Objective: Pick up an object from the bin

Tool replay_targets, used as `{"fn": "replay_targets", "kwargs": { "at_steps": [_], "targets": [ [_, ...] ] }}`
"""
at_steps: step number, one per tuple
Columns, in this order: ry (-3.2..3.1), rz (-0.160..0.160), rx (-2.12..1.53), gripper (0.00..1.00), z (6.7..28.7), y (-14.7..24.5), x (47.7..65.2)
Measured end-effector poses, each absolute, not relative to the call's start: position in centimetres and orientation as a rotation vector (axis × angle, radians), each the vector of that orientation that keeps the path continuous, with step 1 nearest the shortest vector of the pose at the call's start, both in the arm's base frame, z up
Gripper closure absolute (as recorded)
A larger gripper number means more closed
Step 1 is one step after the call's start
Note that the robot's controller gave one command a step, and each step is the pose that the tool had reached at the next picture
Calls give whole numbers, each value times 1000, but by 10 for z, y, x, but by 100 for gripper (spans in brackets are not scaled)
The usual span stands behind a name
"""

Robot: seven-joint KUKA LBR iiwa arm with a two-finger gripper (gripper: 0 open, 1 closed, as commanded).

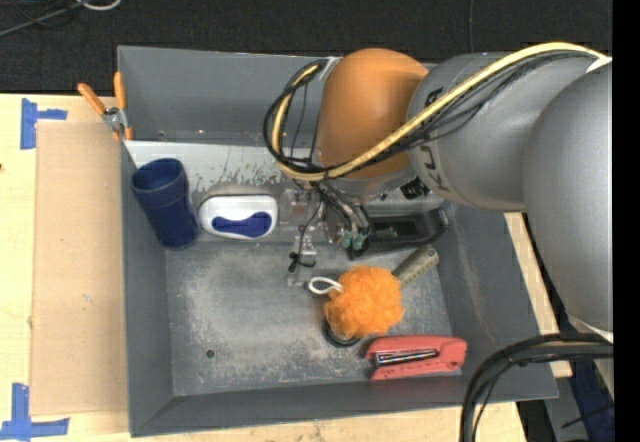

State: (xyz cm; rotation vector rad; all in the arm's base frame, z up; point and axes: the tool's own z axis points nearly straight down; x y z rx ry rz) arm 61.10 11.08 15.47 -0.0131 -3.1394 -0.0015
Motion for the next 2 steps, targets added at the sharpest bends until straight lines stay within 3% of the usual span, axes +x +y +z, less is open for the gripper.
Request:
{"fn": "replay_targets", "kwargs": {
  "at_steps": [1,2],
  "targets": [
    [-3139,-1,-13,0,155,111,611],
    [-3133,0,151,0,202,123,592]
  ]
}}
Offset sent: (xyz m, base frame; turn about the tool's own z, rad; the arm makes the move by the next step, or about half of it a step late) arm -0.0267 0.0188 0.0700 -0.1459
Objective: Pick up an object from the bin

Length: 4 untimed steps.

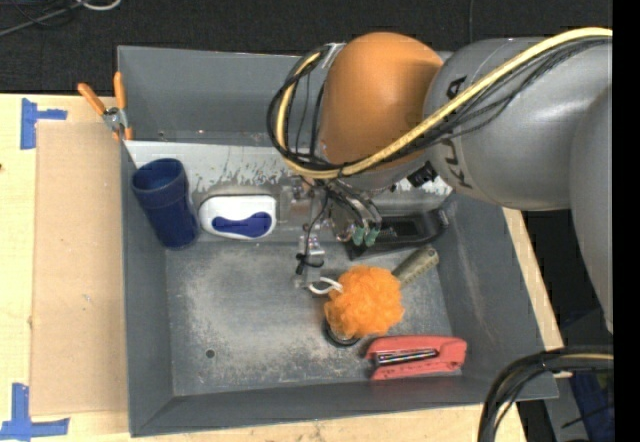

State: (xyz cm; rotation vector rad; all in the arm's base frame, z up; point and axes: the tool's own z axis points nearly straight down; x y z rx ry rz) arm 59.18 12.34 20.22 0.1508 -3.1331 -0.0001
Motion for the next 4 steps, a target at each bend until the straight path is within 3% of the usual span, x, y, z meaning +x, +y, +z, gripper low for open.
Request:
{"fn": "replay_targets", "kwargs": {
  "at_steps": [1,3,4],
  "targets": [
    [-3140,-2,127,0,156,94,588],
    [-3141,-4,122,0,213,92,588],
    [-3100,-1,490,0,231,76,567]
  ]
}}
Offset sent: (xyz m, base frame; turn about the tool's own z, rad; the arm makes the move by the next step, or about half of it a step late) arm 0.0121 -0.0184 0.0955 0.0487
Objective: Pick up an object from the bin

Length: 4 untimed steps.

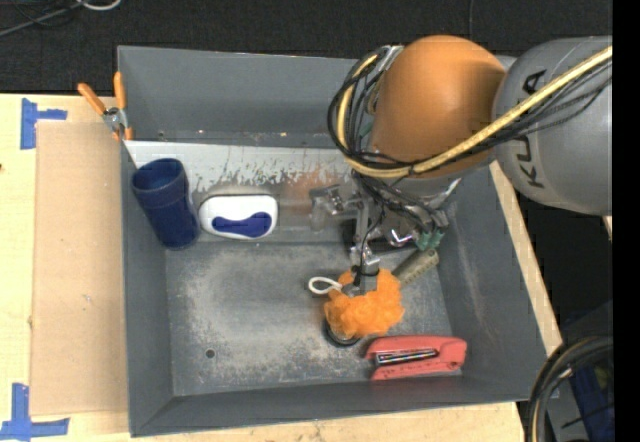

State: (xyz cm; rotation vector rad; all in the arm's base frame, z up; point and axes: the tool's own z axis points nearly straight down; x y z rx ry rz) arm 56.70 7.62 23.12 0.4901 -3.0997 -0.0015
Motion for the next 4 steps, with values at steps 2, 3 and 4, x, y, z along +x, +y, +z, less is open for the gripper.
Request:
{"fn": "replay_targets", "kwargs": {
  "at_steps": [2,3,4],
  "targets": [
    [-3107,-3,466,0,178,43,564],
    [-3063,-4,692,0,144,33,564],
    [-3096,-9,544,100,128,28,566]
  ]
}}
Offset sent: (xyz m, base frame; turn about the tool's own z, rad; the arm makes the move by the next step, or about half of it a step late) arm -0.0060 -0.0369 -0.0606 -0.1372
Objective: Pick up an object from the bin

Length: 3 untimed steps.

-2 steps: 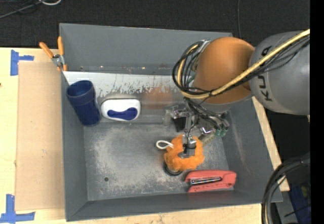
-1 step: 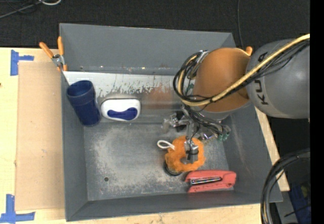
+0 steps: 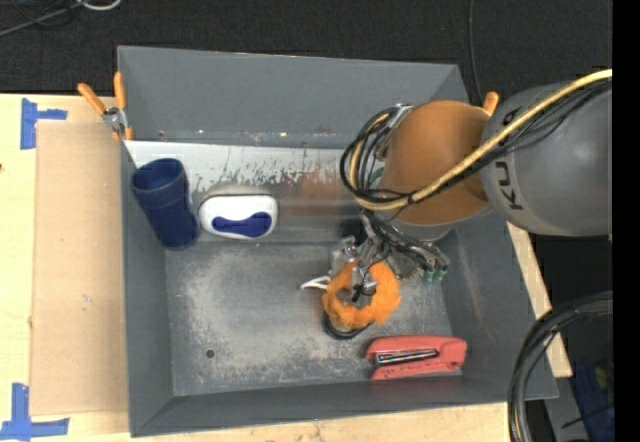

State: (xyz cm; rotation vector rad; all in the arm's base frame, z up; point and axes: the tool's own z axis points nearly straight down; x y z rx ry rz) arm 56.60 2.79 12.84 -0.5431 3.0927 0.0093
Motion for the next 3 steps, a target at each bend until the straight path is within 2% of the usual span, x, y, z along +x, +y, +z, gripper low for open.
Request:
{"fn": "replay_targets", "kwargs": {
  "at_steps": [2,3],
  "targets": [
    [3095,13,-547,100,132,29,568],
    [3098,12,-542,100,187,33,572]
  ]
}}
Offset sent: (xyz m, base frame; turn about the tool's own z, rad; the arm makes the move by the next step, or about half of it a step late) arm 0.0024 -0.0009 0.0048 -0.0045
